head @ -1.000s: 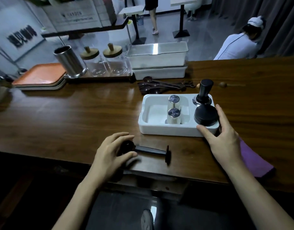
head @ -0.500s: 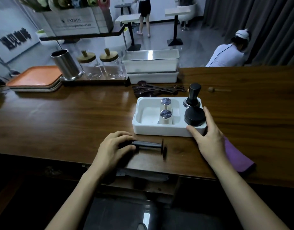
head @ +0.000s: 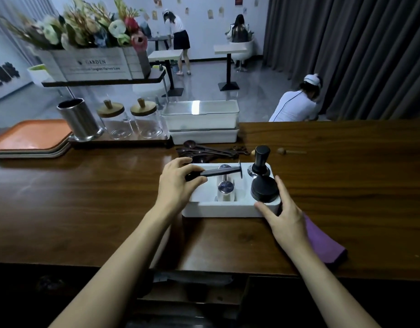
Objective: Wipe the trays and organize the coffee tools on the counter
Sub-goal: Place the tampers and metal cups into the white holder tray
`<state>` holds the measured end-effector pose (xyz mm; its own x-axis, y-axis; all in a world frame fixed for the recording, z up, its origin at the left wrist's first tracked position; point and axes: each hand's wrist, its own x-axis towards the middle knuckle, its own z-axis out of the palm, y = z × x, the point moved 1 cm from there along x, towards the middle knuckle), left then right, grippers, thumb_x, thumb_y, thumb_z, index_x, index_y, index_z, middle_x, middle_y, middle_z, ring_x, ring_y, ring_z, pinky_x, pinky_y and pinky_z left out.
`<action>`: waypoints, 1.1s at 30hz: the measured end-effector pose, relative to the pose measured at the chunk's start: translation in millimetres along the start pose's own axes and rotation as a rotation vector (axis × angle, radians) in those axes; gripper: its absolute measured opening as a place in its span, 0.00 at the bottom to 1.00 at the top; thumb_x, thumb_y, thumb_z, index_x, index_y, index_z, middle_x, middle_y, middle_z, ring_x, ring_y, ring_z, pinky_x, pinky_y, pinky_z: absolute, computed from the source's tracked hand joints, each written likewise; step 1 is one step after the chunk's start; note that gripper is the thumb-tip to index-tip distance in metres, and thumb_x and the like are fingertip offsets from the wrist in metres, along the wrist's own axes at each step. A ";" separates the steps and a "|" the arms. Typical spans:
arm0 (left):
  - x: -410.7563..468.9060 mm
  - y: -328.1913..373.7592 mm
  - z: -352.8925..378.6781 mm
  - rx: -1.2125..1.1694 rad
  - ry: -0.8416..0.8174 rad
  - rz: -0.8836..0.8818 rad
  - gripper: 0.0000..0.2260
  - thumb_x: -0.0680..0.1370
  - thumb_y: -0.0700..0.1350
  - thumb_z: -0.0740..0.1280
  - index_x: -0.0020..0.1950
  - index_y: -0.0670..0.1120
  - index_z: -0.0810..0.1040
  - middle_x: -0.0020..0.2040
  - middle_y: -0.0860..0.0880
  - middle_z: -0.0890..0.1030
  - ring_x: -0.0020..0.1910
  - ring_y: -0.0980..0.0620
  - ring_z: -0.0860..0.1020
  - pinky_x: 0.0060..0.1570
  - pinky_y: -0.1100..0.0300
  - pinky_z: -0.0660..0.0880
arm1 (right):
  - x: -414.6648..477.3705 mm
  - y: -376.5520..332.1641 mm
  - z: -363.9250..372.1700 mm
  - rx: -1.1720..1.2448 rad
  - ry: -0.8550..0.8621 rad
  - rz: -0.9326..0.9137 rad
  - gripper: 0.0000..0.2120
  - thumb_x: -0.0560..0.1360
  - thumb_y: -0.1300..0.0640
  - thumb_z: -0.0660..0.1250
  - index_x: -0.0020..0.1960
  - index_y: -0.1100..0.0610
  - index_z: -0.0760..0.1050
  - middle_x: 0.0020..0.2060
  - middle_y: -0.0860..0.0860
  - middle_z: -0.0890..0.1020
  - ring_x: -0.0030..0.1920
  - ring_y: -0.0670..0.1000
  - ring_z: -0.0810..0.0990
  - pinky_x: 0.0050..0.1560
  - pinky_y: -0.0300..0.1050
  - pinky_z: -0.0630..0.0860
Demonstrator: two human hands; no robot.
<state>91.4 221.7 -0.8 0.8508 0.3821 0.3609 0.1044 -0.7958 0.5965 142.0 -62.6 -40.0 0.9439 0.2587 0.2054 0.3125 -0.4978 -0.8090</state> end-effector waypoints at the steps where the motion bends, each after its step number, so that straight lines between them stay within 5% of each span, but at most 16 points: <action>1: 5.0 0.0 4.9 0.006 -0.014 -0.001 0.17 0.69 0.62 0.71 0.52 0.55 0.87 0.61 0.50 0.80 0.64 0.46 0.75 0.64 0.43 0.73 | 0.2 0.1 0.1 -0.003 -0.001 0.002 0.41 0.75 0.44 0.72 0.81 0.42 0.54 0.78 0.45 0.64 0.77 0.48 0.62 0.68 0.37 0.59; 6: 17.1 -4.9 19.8 0.046 -0.058 0.006 0.10 0.70 0.55 0.78 0.50 0.55 0.87 0.63 0.50 0.80 0.67 0.47 0.73 0.66 0.44 0.70 | 0.8 -0.1 0.4 0.003 0.005 0.002 0.40 0.75 0.45 0.73 0.80 0.42 0.55 0.77 0.45 0.65 0.76 0.47 0.63 0.69 0.38 0.61; 17: 15.7 -23.4 29.1 0.066 -0.131 0.036 0.22 0.66 0.69 0.65 0.49 0.57 0.87 0.65 0.50 0.79 0.73 0.44 0.69 0.74 0.42 0.62 | -0.7 -2.9 -0.8 0.001 0.005 0.016 0.41 0.74 0.43 0.72 0.80 0.42 0.56 0.76 0.46 0.67 0.76 0.46 0.64 0.68 0.35 0.61; 24: 15.9 -19.4 26.5 0.077 -0.176 0.025 0.24 0.65 0.69 0.63 0.50 0.57 0.86 0.67 0.50 0.77 0.73 0.47 0.68 0.72 0.44 0.64 | -0.8 -4.6 -1.5 0.000 0.002 0.022 0.41 0.73 0.43 0.73 0.81 0.42 0.55 0.77 0.46 0.67 0.76 0.46 0.64 0.68 0.34 0.60; 28: 8.0 -11.1 21.2 -0.102 -0.226 -0.089 0.23 0.68 0.56 0.79 0.62 0.55 0.83 0.76 0.48 0.68 0.76 0.50 0.66 0.72 0.57 0.62 | -0.8 -4.8 -2.5 0.015 -0.004 0.031 0.41 0.74 0.44 0.73 0.80 0.41 0.55 0.77 0.45 0.66 0.76 0.45 0.63 0.67 0.34 0.59; 33: -6.5 -13.5 14.8 -0.205 -0.271 -0.144 0.29 0.72 0.50 0.79 0.71 0.58 0.75 0.82 0.52 0.59 0.79 0.58 0.59 0.72 0.63 0.57 | 0.3 -4.2 -3.3 0.027 -0.015 0.031 0.41 0.74 0.45 0.73 0.80 0.40 0.55 0.76 0.45 0.67 0.76 0.46 0.64 0.68 0.36 0.61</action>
<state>92.1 223.0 -21.8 0.9433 0.3233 0.0756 0.1514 -0.6216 0.7685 141.3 -63.1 -34.8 0.9513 0.2562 0.1713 0.2796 -0.4837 -0.8294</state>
